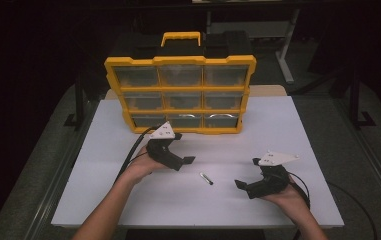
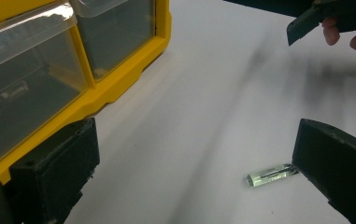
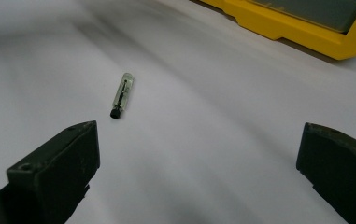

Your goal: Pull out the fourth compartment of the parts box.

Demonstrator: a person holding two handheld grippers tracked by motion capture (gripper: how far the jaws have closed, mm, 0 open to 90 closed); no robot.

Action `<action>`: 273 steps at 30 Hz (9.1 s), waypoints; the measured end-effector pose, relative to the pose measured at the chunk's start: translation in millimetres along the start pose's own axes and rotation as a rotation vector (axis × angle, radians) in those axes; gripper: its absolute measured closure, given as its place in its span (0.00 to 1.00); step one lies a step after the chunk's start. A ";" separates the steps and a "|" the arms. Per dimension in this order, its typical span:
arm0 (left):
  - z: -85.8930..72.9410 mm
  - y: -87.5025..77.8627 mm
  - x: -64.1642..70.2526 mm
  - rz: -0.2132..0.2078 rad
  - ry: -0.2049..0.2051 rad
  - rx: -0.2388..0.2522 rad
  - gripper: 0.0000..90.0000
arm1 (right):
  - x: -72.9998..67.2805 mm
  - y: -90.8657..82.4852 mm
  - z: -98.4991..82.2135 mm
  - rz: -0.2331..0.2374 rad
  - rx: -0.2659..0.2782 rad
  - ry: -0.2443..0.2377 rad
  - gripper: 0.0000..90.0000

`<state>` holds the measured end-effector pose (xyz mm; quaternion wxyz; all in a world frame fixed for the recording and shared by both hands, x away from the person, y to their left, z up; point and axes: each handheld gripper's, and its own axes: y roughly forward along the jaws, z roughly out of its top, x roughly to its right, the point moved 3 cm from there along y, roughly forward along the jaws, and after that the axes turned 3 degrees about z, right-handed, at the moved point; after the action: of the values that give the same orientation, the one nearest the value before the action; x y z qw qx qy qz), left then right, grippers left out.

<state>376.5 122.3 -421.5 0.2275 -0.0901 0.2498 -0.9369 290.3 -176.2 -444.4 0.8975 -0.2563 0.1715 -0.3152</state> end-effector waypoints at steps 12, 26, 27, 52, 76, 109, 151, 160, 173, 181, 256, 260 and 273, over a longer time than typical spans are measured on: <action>4.6 4.9 -3.4 -0.003 0.020 0.022 0.01 | -0.5 -0.9 0.3 0.001 0.005 0.007 0.00; 3.8 13.1 -0.3 -0.001 0.072 0.008 0.01 | 0.2 -0.5 0.0 0.005 0.002 0.004 0.00; 3.7 13.8 0.2 -0.001 0.075 0.006 0.01 | -0.2 -0.4 0.1 0.004 0.000 0.008 0.00; 4.6 14.8 2.5 0.030 0.209 0.009 0.01 | 0.9 -0.5 -0.4 0.001 0.000 -0.002 0.00; 4.9 14.6 4.0 0.083 0.323 0.018 0.01 | 1.4 -1.6 -0.5 0.001 -0.001 0.002 0.00; 5.3 13.0 4.7 0.177 0.457 0.022 0.01 | 2.3 -1.2 -0.7 -0.001 0.001 -0.003 0.00; 3.9 15.3 12.0 0.306 0.710 0.002 0.01 | 2.5 1.0 -1.0 -0.006 0.001 -0.017 0.00; 3.5 15.6 13.8 0.328 0.755 -0.005 0.01 | 2.3 0.7 -0.9 -0.006 0.003 -0.014 0.00; 1.2 19.0 17.0 0.361 0.823 -0.014 0.01 | 2.7 0.7 -0.8 -0.006 0.004 -0.016 0.00; 1.6 18.1 18.2 0.387 0.869 -0.023 0.01 | 2.5 0.8 -1.0 -0.007 0.003 -0.017 0.00; -7.6 21.9 20.5 0.634 1.274 -0.060 0.01 | 2.5 0.5 -2.4 -0.017 -0.011 -0.021 0.00; -6.9 19.2 18.1 0.652 1.279 -0.056 0.01 | 2.9 1.1 -2.7 -0.018 -0.009 -0.021 0.00; -4.4 8.6 8.0 0.694 1.267 -0.060 0.01 | 3.1 1.2 -2.8 -0.018 -0.008 -0.020 0.00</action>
<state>371.6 113.7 -429.2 0.3209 0.5486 0.3737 -0.6756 291.8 -178.4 -447.8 0.8953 -0.2645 0.1615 -0.3200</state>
